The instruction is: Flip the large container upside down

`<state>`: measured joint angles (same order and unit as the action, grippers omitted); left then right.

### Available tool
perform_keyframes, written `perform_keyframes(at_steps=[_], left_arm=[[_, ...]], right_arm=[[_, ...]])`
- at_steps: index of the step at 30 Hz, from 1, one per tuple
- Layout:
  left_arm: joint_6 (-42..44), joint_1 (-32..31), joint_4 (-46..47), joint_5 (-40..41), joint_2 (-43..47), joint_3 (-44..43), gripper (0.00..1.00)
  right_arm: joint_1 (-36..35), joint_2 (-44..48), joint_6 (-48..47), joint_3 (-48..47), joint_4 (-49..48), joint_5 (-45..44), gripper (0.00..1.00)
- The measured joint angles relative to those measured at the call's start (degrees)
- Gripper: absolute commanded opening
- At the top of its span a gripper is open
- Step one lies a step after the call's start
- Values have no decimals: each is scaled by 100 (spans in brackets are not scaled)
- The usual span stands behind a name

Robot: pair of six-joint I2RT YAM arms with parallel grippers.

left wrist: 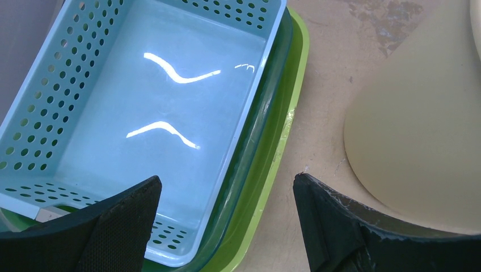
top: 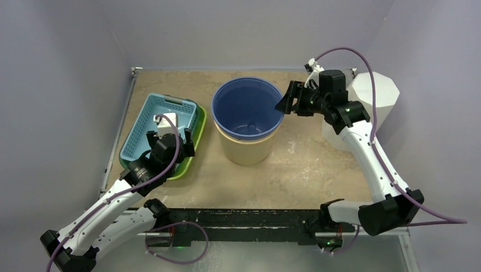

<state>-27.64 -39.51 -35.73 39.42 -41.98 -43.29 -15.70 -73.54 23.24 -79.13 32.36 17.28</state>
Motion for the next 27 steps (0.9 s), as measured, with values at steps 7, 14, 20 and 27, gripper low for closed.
perform_keyframes(at_steps=[7, 14, 20, 27], left_arm=[[0, 0, 0, 0, -7, 0, 86], [0, 0, 0, 0, -46, 0, 85], [0, 0, 0, 0, -66, 0, 85], [-4, 0, -2, 2, -33, 0, 86]], right_arm=[[-297, -4, -98, -109, 269, -203, 45], [-619, -203, -125, -254, 428, -592, 30], [-662, -225, -133, -367, 566, -1067, 0], [-774, -138, -138, -358, 748, -1357, 0]])
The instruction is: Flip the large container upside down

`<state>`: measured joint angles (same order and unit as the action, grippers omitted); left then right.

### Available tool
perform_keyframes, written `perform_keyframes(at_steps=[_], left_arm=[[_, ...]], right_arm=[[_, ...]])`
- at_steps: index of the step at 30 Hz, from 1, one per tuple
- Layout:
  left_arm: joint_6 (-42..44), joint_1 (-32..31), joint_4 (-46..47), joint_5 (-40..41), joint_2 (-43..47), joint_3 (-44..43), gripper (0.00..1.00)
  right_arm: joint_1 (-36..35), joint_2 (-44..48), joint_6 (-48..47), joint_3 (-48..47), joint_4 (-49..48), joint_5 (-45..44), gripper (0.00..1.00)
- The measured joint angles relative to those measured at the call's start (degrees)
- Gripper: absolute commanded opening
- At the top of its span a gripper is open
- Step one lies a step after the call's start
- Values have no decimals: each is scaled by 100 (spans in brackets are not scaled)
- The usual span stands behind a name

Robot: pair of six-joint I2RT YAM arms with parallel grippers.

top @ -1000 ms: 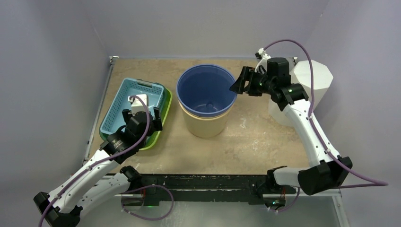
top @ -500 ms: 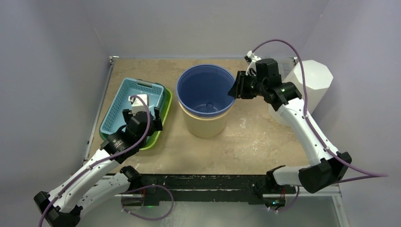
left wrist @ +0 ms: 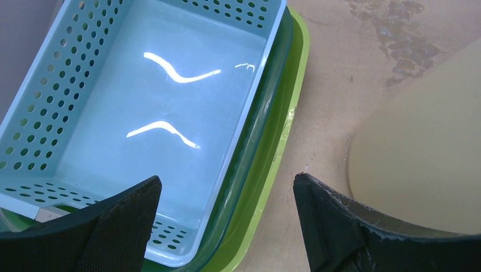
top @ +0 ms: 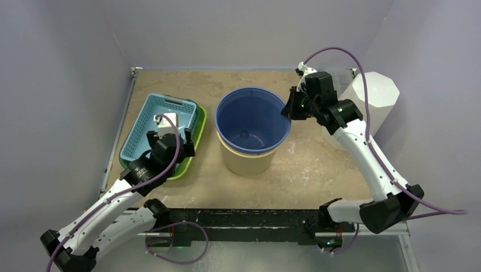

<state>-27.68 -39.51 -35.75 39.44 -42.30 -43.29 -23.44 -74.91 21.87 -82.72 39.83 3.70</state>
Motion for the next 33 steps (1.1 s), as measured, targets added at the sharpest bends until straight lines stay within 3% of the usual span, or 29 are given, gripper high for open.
perform_keyframes(at_steps=[6, 10, 13, 17, 24, 33], left_arm=[[-55, 0, -83, -234, 232, -50, 92], [-396, 7, -317, -1067, 352, -608, 94], [-828, 7, 164, -1768, 649, -688, 97], [-1432, 7, 909, -2387, 1005, -321, 97], [-2343, 7, 1934, -3370, 629, 503, 96], [-3134, 7, 2889, -3974, 501, 1121, 94]], right_arm=[[44, 212, 131, 162, -151, -282, 0], [61, 225, 216, 254, -315, -271, 0], [70, 264, 369, 442, -614, -125, 0], [68, 267, 518, 592, -855, 105, 0], [68, 391, 629, 798, -1019, 249, 0], [107, 599, 645, 914, -962, 282, 0]])
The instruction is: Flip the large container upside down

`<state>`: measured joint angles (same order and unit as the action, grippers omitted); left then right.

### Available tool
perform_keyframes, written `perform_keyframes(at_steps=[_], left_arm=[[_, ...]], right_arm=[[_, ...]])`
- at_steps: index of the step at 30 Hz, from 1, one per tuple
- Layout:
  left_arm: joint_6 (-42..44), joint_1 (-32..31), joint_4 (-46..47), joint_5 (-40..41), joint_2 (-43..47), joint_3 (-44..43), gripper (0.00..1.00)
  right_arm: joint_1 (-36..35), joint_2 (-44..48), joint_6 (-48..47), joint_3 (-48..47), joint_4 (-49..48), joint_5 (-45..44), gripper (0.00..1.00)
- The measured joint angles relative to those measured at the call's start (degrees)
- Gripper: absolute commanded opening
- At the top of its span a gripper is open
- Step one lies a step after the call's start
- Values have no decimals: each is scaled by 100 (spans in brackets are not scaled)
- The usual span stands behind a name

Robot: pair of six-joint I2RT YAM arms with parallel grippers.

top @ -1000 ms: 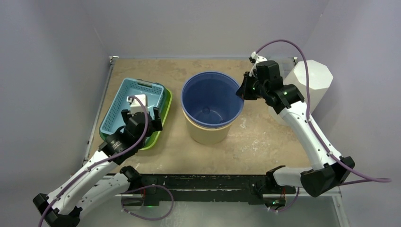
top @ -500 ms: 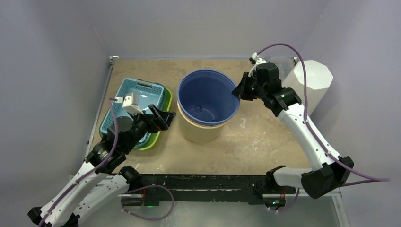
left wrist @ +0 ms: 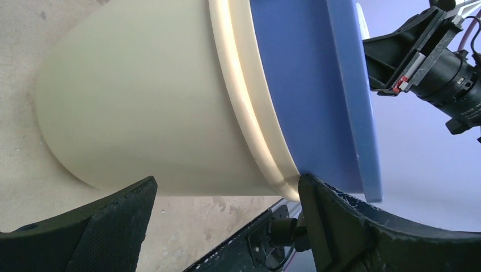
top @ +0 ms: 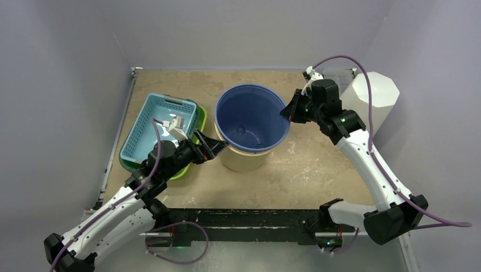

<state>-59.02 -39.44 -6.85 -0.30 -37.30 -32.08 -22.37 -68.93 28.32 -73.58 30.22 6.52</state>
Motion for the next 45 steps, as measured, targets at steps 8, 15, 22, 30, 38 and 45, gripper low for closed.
perform_keyframes(at_steps=[8, 15, 22, 30, 38, 45], left_arm=[[-39, 0, -81, -57, 81, -9, 94], [-42, -4, -289, 61, 203, -37, 91], [-44, -9, -354, 166, 195, -37, 90], [-42, -13, -422, 212, 179, -37, 90], [-42, -13, -487, 232, 146, -37, 90], [-39, -13, -551, 221, 101, -37, 90]], right_arm=[[44, -11, -17, 0, -46, 249, 0], [61, -13, -26, -7, -66, 542, 0], [101, -35, -175, -192, -87, 741, 0], [129, -44, -361, -269, -149, 955, 0], [151, -44, -485, -269, -496, 1226, 0], [175, -44, -632, -267, -678, 1410, 0]])
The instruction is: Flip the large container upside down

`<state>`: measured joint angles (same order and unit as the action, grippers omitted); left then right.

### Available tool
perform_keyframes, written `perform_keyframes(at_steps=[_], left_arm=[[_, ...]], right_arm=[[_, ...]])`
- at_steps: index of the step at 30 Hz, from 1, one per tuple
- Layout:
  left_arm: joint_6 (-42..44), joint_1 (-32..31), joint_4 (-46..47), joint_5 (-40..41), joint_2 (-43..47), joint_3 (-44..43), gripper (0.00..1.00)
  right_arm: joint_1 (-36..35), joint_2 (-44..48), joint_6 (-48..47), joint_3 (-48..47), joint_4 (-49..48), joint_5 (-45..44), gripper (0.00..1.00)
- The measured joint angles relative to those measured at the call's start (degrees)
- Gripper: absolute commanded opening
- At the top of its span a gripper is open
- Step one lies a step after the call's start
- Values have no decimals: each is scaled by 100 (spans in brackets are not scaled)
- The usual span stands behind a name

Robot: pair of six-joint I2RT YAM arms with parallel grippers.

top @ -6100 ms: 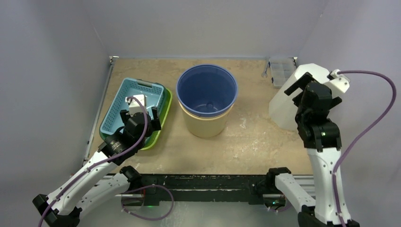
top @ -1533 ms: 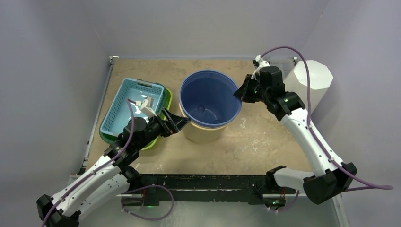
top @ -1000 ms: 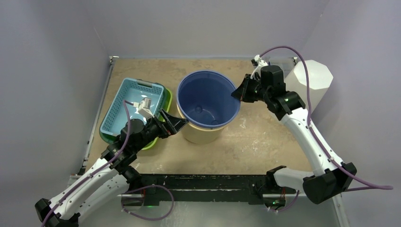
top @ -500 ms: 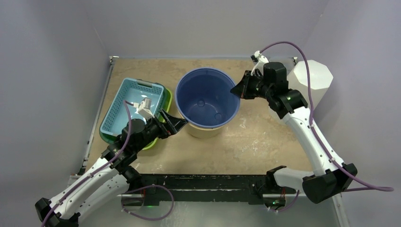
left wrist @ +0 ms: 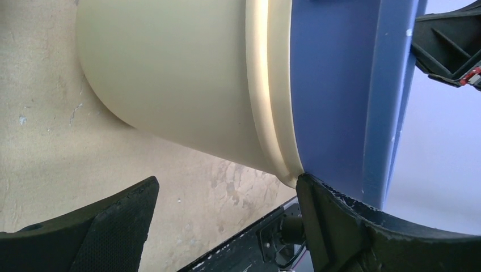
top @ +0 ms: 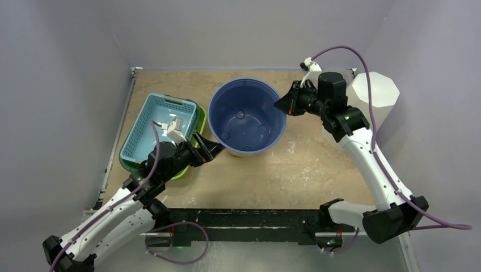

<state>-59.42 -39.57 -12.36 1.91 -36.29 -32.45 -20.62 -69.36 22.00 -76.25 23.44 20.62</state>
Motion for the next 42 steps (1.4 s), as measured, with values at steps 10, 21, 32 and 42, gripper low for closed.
perform_keyframes(at_steps=[10, 21, 32, 42], left_arm=[[223, -22, -446, -20, -354, -212, 90], [498, -35, -813, 11, -400, -380, 89], [651, -33, -922, 42, -245, -496, 91], [584, -20, -745, 291, 393, -492, 93]], right_arm=[[7, 0, -155, 0, -46, 210, 0], [7, 15, -144, 76, -450, 577, 0], [-24, -2, 48, 72, -46, 72, 0], [-111, -280, 531, 63, 446, -269, 0]])
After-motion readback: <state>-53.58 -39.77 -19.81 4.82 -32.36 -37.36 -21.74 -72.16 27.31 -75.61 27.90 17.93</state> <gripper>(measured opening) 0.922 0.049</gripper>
